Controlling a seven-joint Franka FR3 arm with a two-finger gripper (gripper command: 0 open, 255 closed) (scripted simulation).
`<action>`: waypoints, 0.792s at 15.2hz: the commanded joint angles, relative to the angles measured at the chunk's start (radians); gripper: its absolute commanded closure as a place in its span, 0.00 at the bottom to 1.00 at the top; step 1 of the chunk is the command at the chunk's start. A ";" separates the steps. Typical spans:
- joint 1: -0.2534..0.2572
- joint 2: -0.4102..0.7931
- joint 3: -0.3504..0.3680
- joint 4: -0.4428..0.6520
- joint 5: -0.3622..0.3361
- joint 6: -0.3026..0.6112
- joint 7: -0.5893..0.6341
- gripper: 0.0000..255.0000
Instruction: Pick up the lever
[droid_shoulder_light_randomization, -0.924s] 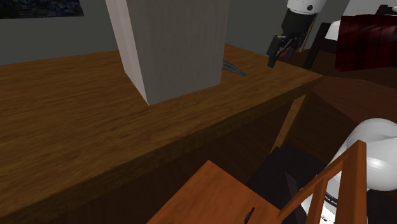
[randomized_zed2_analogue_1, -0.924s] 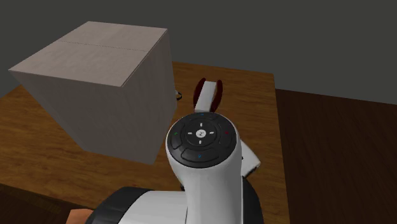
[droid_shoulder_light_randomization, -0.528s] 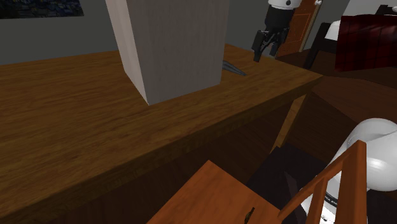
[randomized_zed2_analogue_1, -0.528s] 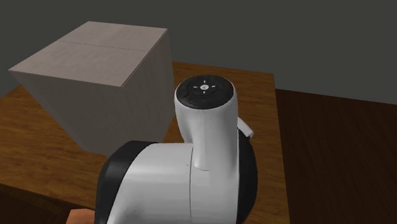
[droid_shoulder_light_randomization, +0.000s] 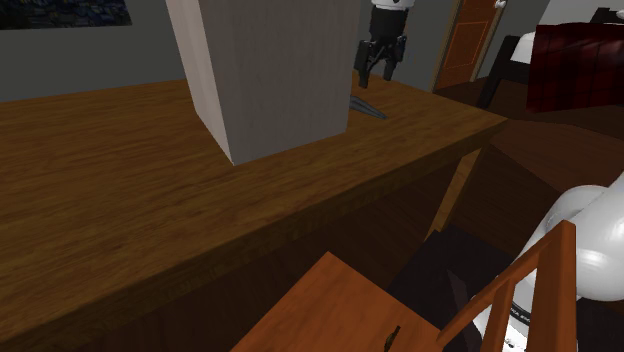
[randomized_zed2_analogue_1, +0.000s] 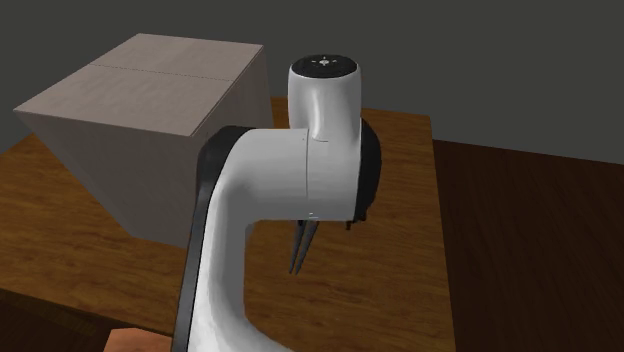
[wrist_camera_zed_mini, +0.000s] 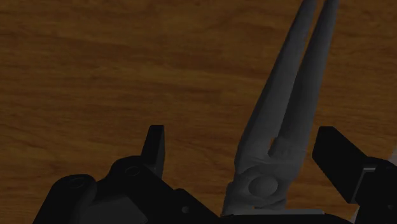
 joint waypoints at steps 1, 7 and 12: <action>0.004 0.093 -0.004 0.097 0.017 -0.019 -0.018 0.00; 0.008 0.389 -0.003 0.458 0.067 -0.123 -0.059 0.00; 0.008 0.383 -0.002 0.395 0.069 -0.068 -0.061 0.00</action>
